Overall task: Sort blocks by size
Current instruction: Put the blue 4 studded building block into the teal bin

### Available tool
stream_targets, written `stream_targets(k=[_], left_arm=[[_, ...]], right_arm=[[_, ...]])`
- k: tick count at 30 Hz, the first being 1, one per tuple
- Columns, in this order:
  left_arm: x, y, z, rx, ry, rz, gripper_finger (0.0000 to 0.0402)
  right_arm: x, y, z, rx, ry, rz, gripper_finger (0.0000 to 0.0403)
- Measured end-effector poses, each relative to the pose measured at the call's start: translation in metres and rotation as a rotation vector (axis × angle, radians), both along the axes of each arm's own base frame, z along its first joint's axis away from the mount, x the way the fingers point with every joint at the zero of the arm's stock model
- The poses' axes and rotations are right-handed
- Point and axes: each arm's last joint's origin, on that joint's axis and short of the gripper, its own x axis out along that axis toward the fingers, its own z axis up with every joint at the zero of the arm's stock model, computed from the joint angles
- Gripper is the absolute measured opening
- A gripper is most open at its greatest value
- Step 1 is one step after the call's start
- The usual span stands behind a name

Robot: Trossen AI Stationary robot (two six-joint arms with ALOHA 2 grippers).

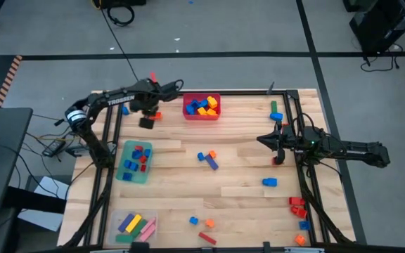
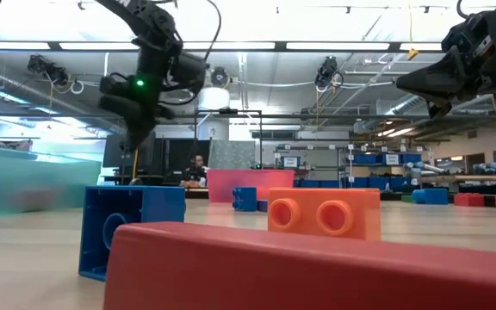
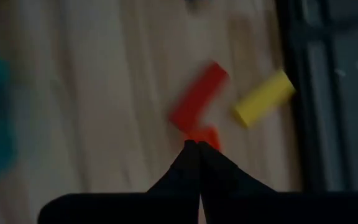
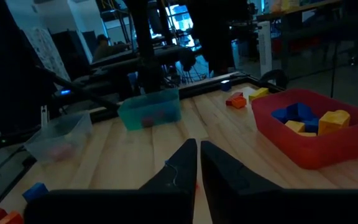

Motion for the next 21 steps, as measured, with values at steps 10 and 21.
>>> stream_targets(k=[10, 21], left_arm=[[-0.053, 0.015, 0.003, -0.241, 0.270, 0.065, 0.0001], [-0.085, 0.049, -0.034, -0.227, 0.283, -0.071, 0.0000]], right_arm=[[0.000, 0.000, 0.000, 0.000, 0.000, 0.000, 0.0030], [0.000, 0.000, 0.000, 0.000, 0.000, 0.000, 0.0035]])
